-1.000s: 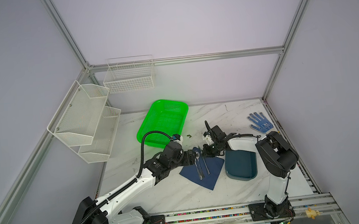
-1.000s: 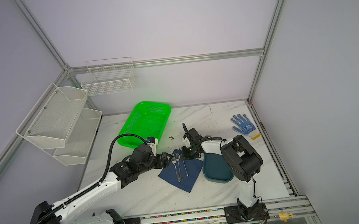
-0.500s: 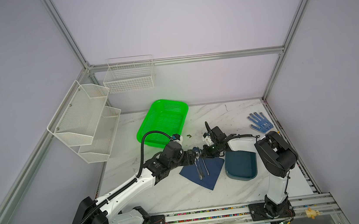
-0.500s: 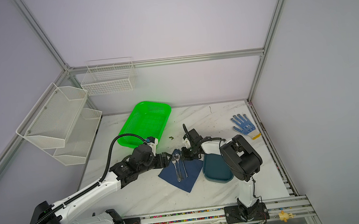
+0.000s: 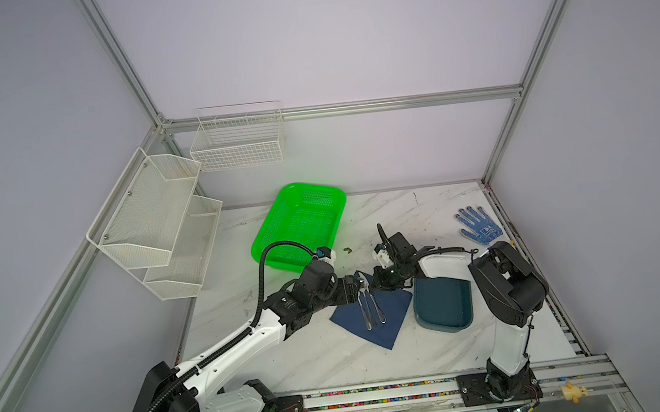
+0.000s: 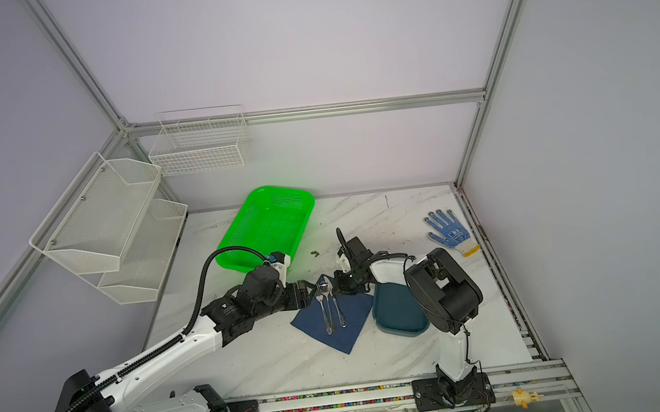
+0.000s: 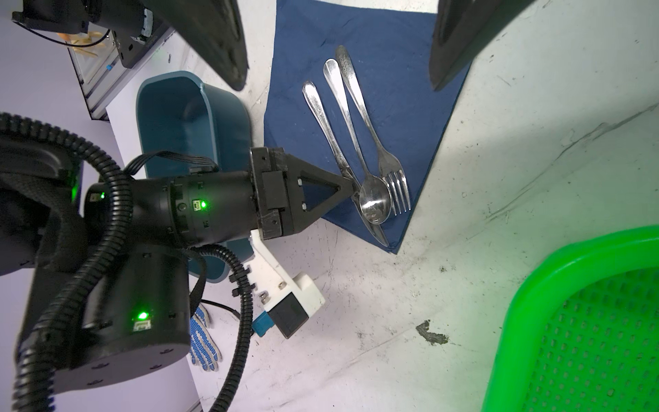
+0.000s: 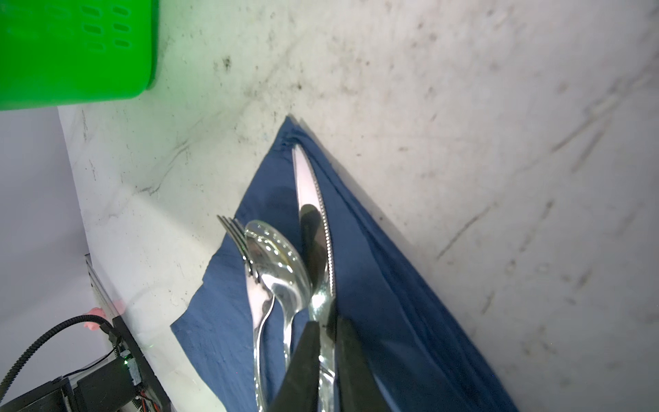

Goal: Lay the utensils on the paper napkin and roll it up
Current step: 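Lower the knife onto the napkin and open the right gripper, then move the right gripper to the napkin corner nearest the robot and grasp it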

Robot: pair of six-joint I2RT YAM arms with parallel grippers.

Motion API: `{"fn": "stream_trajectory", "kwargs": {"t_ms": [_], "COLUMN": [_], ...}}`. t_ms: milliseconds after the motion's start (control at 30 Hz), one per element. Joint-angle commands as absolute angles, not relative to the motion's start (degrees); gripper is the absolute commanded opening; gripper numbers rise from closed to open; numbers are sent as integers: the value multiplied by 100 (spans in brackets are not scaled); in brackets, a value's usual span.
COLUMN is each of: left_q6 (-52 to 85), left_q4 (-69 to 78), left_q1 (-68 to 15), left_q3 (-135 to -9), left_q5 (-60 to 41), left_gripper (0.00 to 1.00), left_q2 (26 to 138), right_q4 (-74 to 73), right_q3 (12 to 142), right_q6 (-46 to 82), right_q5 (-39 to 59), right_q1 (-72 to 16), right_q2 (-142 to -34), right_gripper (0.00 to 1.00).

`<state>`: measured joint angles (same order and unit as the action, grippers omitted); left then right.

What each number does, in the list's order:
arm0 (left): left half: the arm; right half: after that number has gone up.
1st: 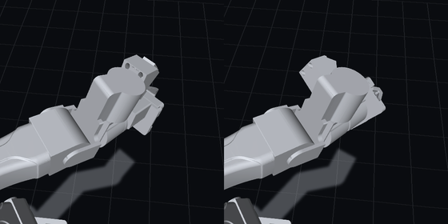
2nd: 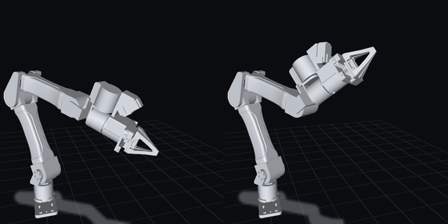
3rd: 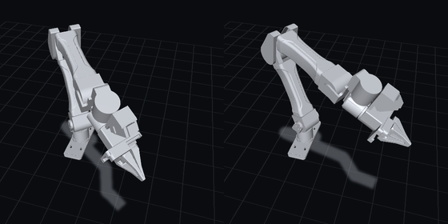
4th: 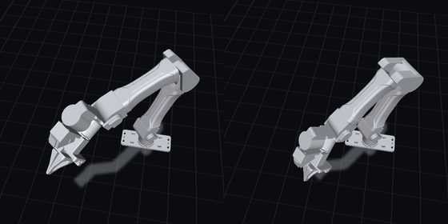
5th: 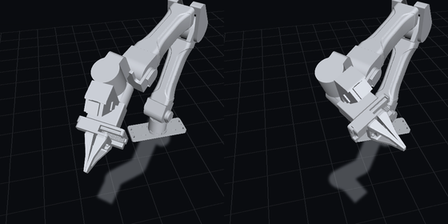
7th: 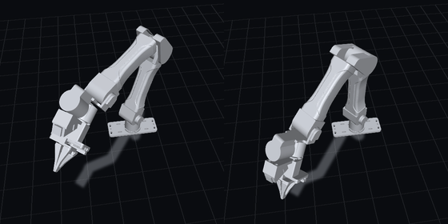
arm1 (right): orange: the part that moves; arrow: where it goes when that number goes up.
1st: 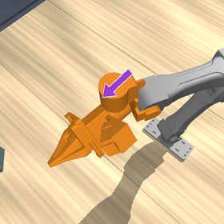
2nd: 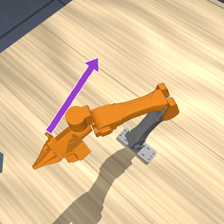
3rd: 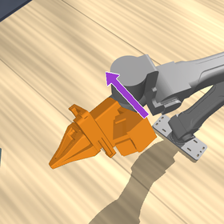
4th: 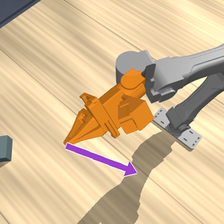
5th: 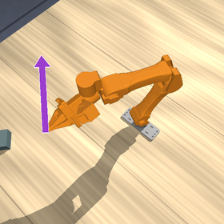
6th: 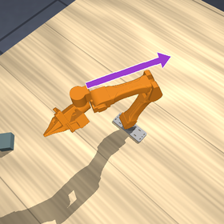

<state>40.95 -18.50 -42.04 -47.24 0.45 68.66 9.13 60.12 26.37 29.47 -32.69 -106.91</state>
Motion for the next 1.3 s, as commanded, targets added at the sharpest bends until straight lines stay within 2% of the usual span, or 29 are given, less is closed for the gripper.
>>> {"fn": "stream_trajectory", "kwargs": {"t_ms": [0, 233, 467, 733, 933, 1100, 1200, 1267], "left_q6": [4124, 4122, 4107, 4007, 4276, 4377, 4457, 4530], "left_q4": [-1755, -1739, -1751, -2118, -2092, -2062, -2065, -2048], "left_q1": [-4175, -4175, -4175, -4175, -4205, -4333, -4355, -4409], "left_q3": [-4584, -4593, -4619, -4492, -4319, -4202, -4133, -4059], "left_q5": [0, -8, -160, -507, -1018, -1011, -974, -861], "left_gripper": [79, 79, 79, 78, 75, 74, 74, 74], "left_q2": [6819, 6826, 6900, 6790, 7042, 7077, 7025, 6970], "right_q4": [1147, 1524, 1778, 2735, 3638, 3917, 4476, 4369], "right_q3": [5958, 6021, 5669, 5063, 4736, 4535, 4653, 4643], "right_q6": [2636, 2688, 3046, 3607, 4215, 4763, 5059, 5012], "right_q5": [2735, 2245, 1881, 1307, 327, -583, -1622, -1569], "right_q1": [-3270, -3270, -3272, -3507, -3525, -3464, -3463, -3465], "right_q2": [-10491, -10101, -9012, -8190, -7706, -7390, -7501, -7480], "right_gripper": [15, 15, 18, 18, 16, 17, 18, 18]}}
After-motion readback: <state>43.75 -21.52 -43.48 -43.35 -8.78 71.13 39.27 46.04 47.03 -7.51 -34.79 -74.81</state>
